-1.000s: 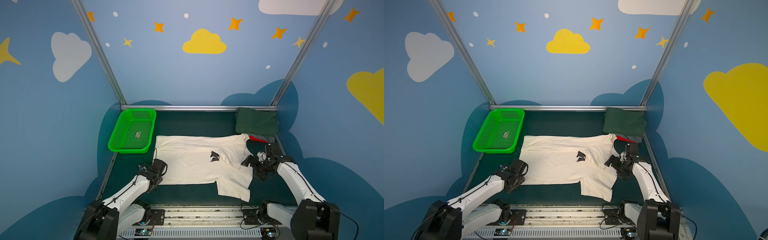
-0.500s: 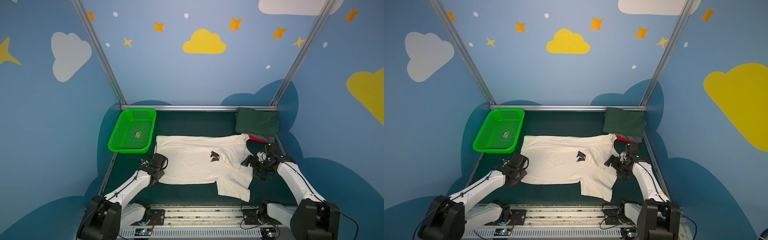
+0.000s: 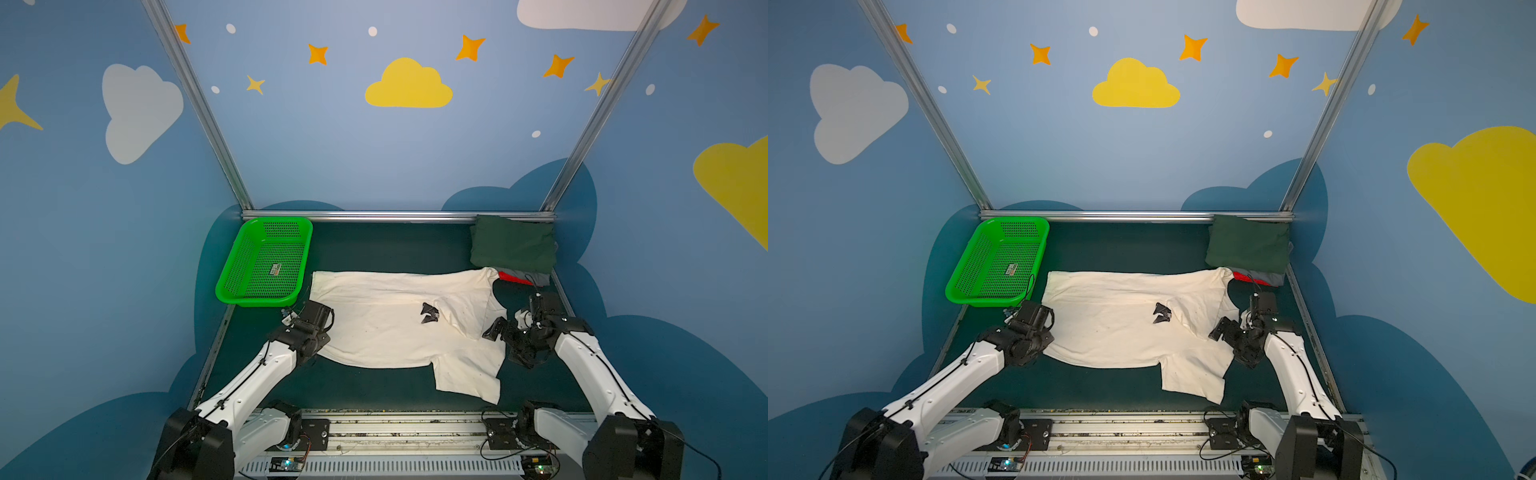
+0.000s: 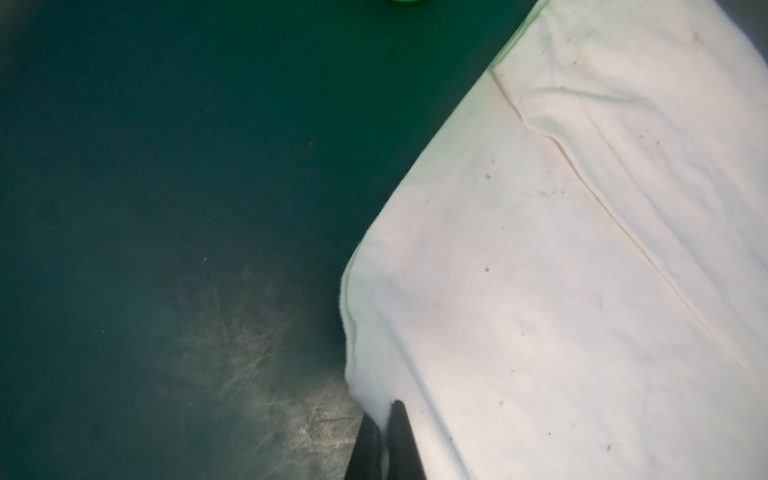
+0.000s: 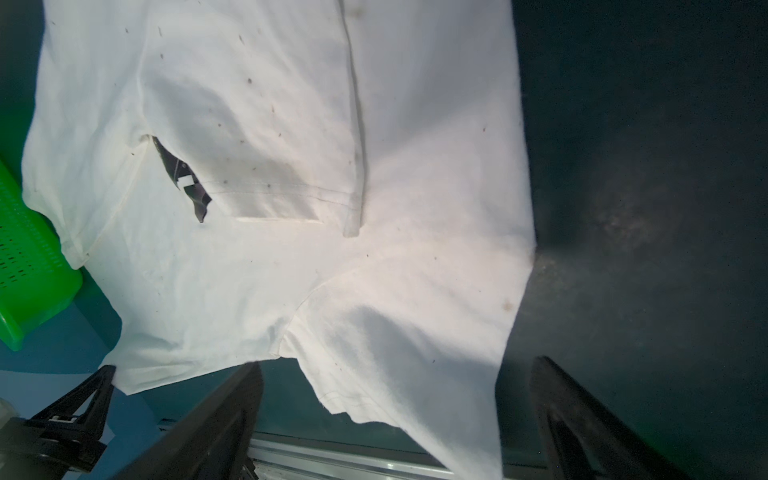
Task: Fold and stack the t-shirts
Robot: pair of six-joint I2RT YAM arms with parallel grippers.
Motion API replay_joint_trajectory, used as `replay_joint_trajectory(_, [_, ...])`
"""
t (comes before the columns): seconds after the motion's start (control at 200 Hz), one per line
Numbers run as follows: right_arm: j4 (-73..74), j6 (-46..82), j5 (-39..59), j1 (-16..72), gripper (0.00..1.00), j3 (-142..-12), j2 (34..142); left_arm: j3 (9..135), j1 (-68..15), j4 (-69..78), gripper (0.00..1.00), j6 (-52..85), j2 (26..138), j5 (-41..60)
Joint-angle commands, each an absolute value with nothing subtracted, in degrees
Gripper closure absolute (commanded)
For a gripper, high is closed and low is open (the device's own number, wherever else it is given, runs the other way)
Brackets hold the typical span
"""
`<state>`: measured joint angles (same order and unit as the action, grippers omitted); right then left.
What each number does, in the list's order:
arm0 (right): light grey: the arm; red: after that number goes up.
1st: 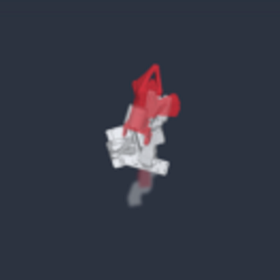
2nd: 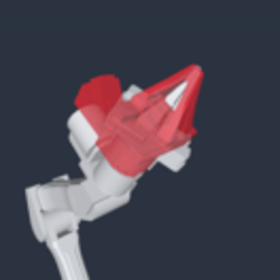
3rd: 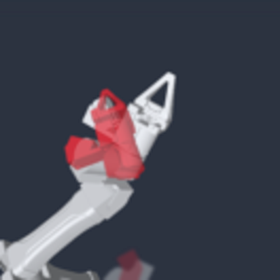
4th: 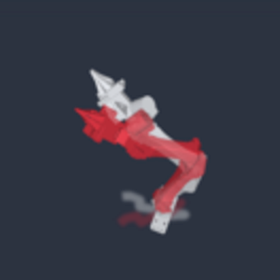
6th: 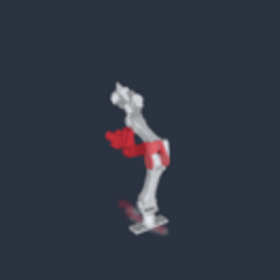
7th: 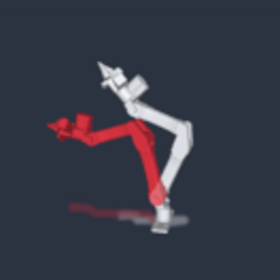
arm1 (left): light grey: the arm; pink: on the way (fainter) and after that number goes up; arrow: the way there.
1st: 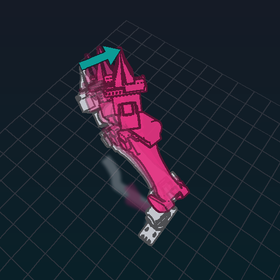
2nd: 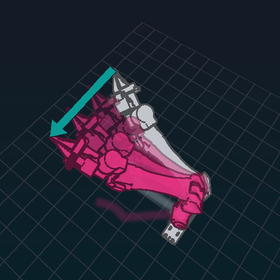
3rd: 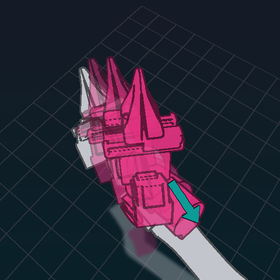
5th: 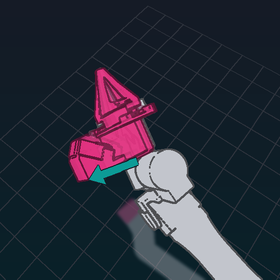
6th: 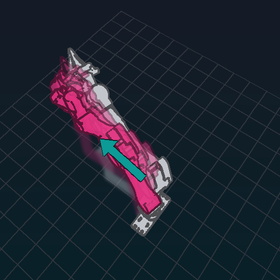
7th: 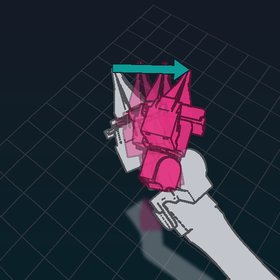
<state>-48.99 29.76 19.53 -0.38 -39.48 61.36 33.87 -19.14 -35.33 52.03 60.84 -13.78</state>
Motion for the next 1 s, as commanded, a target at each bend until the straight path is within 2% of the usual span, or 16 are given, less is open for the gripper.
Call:
replay_joint_trajectory(0.0, [-49.66, 31.89, 19.93, 1.56, 0.02, -38.76, 59.70, 35.15, -18.86, -36.43, 0.97, 50.58, 60.53, -14.24])
replay_joint_trajectory(0.511, [-44.46, 39.02, 13.98, 12.84, 0.03, -31.96, 62.58, 34.23, -18.77, -34.22, 0.97, 50.37, 60.28, -12.81])
replay_joint_trajectory(0.996, [-39.56, 40.54, 11.87, 15.29, 0.03, -30.04, 68.69, 33.75, -18.25, -34.48, 0.97, 50.53, 59.96, -12.47])
